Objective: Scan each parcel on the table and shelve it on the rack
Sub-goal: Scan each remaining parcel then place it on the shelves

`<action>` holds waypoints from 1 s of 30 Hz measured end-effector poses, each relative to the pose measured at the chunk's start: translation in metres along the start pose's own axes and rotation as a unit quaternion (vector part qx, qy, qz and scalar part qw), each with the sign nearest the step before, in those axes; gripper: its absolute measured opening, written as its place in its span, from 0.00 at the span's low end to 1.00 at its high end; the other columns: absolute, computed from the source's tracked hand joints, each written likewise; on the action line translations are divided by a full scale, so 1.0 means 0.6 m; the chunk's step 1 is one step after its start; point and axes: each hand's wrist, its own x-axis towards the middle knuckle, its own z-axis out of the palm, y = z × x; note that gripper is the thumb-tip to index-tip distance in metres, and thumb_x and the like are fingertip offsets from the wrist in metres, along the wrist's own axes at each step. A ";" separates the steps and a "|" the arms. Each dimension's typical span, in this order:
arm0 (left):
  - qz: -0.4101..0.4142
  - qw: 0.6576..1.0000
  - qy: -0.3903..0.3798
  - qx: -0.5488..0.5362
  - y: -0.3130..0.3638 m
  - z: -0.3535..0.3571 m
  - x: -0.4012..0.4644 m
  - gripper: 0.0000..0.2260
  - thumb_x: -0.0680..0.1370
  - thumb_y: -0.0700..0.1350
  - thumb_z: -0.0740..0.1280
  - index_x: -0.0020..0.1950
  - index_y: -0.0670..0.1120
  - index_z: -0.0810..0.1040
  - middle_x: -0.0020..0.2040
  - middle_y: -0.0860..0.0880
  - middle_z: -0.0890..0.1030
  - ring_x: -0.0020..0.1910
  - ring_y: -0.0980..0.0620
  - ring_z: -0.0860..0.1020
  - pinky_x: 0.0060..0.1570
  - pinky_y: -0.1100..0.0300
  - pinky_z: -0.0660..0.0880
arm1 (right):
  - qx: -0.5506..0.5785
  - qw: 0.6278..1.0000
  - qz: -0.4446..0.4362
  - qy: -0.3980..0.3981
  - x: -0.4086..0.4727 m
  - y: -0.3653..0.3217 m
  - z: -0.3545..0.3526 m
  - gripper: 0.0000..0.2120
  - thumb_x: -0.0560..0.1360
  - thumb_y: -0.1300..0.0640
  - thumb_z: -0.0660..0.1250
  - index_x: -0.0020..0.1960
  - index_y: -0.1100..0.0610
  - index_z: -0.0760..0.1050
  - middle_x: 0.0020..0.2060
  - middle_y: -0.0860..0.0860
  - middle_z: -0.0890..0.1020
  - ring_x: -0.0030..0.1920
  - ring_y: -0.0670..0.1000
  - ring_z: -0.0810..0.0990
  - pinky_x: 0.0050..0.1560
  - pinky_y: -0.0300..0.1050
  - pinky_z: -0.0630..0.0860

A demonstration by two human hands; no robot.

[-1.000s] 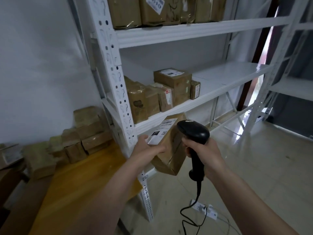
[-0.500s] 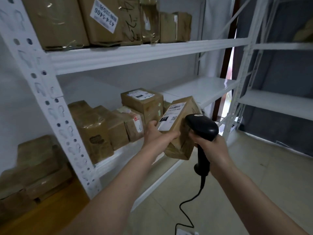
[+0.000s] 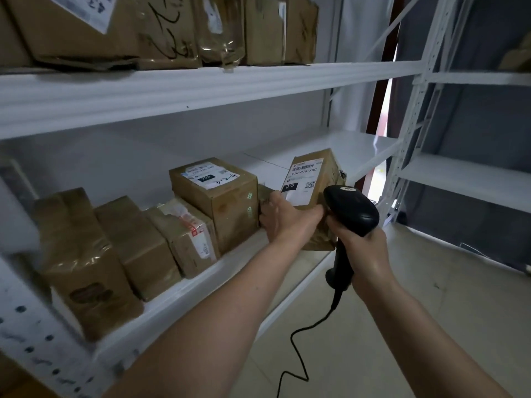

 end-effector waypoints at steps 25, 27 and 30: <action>0.071 0.930 0.194 0.304 -0.017 0.099 0.205 0.30 0.78 0.52 0.66 0.77 0.48 0.61 0.71 0.48 0.72 0.71 0.47 0.66 0.71 0.49 0.63 | 0.054 0.964 0.161 -0.202 0.414 0.104 0.074 0.07 0.71 0.56 0.75 0.47 0.51 0.79 0.35 0.46 0.86 0.41 0.47 0.85 0.37 0.39 0.77; 0.060 0.924 0.212 0.313 -0.025 0.100 0.205 0.30 0.78 0.51 0.67 0.77 0.47 0.61 0.69 0.47 0.72 0.70 0.47 0.66 0.71 0.51 0.63 | 0.058 0.960 0.165 -0.218 0.416 0.109 0.084 0.07 0.71 0.57 0.75 0.48 0.52 0.79 0.34 0.45 0.85 0.38 0.45 0.85 0.35 0.38 0.77; 0.041 0.919 0.237 0.311 -0.030 0.107 0.206 0.30 0.77 0.51 0.68 0.76 0.47 0.62 0.67 0.46 0.70 0.68 0.47 0.65 0.68 0.53 0.63 | 0.060 0.958 0.175 -0.219 0.419 0.115 0.092 0.07 0.71 0.57 0.75 0.48 0.53 0.79 0.34 0.46 0.85 0.39 0.46 0.85 0.36 0.40 0.78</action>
